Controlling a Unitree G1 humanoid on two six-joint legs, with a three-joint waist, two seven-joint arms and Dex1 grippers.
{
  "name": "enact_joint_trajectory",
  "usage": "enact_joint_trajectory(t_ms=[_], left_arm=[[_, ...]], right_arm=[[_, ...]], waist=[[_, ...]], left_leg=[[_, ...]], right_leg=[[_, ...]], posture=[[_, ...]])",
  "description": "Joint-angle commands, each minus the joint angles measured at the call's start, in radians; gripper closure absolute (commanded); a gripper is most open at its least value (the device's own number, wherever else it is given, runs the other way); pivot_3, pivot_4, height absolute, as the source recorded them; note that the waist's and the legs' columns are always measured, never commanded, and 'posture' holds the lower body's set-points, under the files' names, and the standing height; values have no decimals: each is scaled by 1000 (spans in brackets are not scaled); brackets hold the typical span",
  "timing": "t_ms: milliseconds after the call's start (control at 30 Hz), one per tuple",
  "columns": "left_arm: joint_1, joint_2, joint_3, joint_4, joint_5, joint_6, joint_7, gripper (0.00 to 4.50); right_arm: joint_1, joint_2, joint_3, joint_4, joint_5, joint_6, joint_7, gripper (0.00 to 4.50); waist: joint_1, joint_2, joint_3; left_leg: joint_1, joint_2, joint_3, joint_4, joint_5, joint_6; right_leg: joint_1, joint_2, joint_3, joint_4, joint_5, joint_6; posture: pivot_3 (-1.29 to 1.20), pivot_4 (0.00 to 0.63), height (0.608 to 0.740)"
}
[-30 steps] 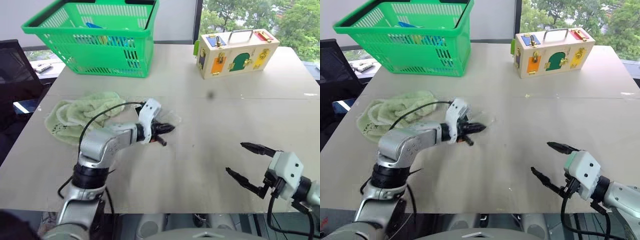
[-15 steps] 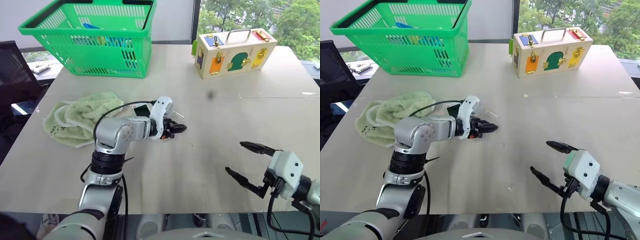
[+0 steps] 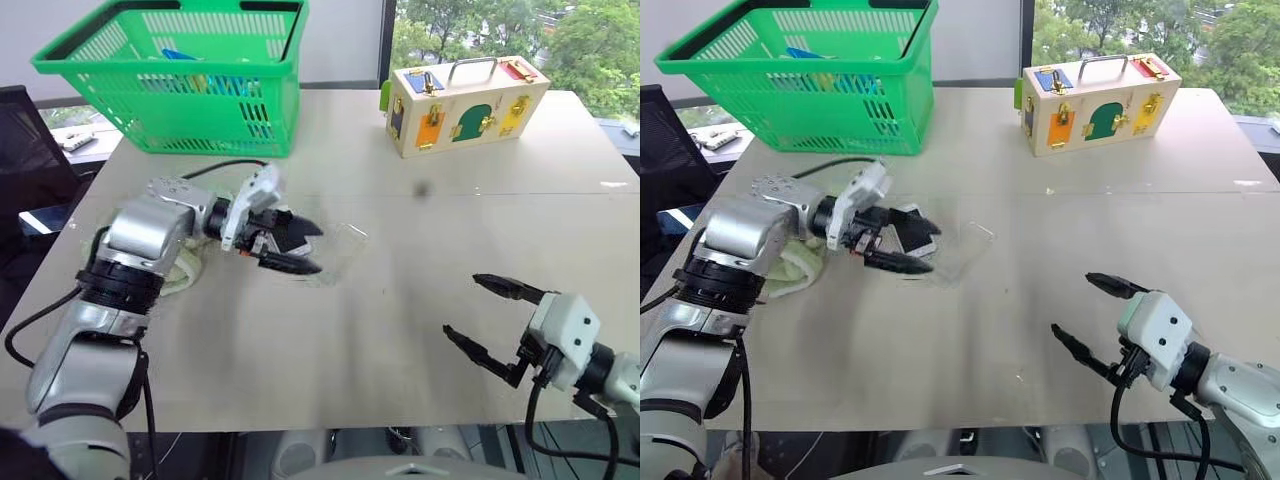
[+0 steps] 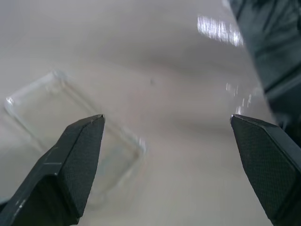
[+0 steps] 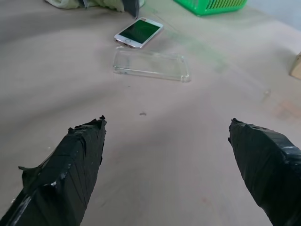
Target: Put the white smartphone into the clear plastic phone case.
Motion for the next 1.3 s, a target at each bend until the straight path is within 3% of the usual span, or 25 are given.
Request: enact_joint_trajectory(t_ms=[33, 200, 433, 500, 533, 633, 800, 900, 1000, 1100, 1200, 1233, 1300], left_arm=[[-10, 1, -61, 70, 57, -228, -21, 91], [-34, -90, -93, 233, 143, -446, -21, 91], [-61, -154, -138, 372, 225, -583, -21, 3206], [-53, -159, -131, 367, 231, -558, -21, 4214], [-44, -156, -125, 341, 224, -520, -21, 4483], [8, -134, -94, 169, 164, -324, -21, 4483], [50, -138, 7, -305, -31, 330, 164, 4483], [29, -189, 43, -442, -76, 633, 340, 4483], [24, -293, 78, -492, -85, 824, 522, 4483], [56, -352, 61, -512, -74, 810, 590, 4483], [66, -351, 91, -472, -99, 727, 546, 3673], [66, -318, 82, -450, -76, 663, 515, 3052], [84, -221, 82, -410, -42, 431, 344, 2358]], right_arm=[[24, 18, -50, -73, 46, -36, 3, 0], [76, 47, -97, -133, 150, -45, 12, 0], [129, 34, -130, -143, 169, -59, 36, 0], [140, 36, -129, -141, 158, -66, 39, 0], [145, 36, -127, -139, 152, -70, 39, 0], [163, 41, -123, -139, 138, -82, 40, 0], [179, 43, -110, -127, 116, -100, 46, 0], [163, 36, -104, -112, 113, -102, 53, 0], [145, 27, -103, -95, 115, -104, 61, 0], [129, 20, -96, -85, 109, -104, 64, 0], [124, 18, -92, -85, 104, -102, 65, 0], [124, 18, -92, -85, 104, -101, 64, 0], [129, 21, -95, -82, 99, -104, 66, 0]], waist=[[5, 0, 0], [11, -1, 0], [6, -2, 0], [5, -2, 0], [6, -2, 0], [6, -1, 0], [10, -2, 1], [7, -2, 0], [5, -2, 0], [-4, -2, 0], [-13, -2, 0], [-14, -2, 0], [-18, -2, 0]], left_leg=[[0, 0, 1, 0, -1, 1], [0, 0, 1, 0, -1, 1], [0, 1, 3, 5, -1, 2], [1, 1, 3, 5, -1, 2], [1, 1, 3, 5, -1, 2], [1, 2, 2, 5, -1, 2], [-2, 2, 0, 7, -2, 2], [-1, 2, -2, 8, -2, 2], [1, 2, -1, 8, -2, 2], [1, 2, -2, 8, -2, 2], [1, 2, -2, 8, -2, 2], [1, 2, -2, 7, -2, 2], [1, 2, -2, 7, -2, 2]], right_leg=[[0, 0, 1, 0, 0, 0], [0, 1, 1, 0, 0, 1], [1, 1, -1, 1, 1, 3], [1, 1, -1, 1, 1, 3], [1, 1, -1, 1, 1, 3], [1, 1, -2, 1, 1, 3], [1, 1, 0, 1, 1, 3], [3, 1, 0, 1, 1, 3], [4, 1, 0, 1, 1, 3], [4, 3, 0, 2, 1, 3], [3, 3, 1, 2, 1, 3], [3, 3, 0, 2, 1, 3], [3, 3, 1, 2, 1, 3]], posture=[[0, 150, 740], [0, 150, 740], [0, 150, 740], [0, 150, 740], [0, 150, 740], [0, 150, 740], [0, 150, 740], [0, 150, 740], [0, 150, 740], [0, 150, 740], [0, 150, 740], [0, 150, 740], [0, 150, 740]])
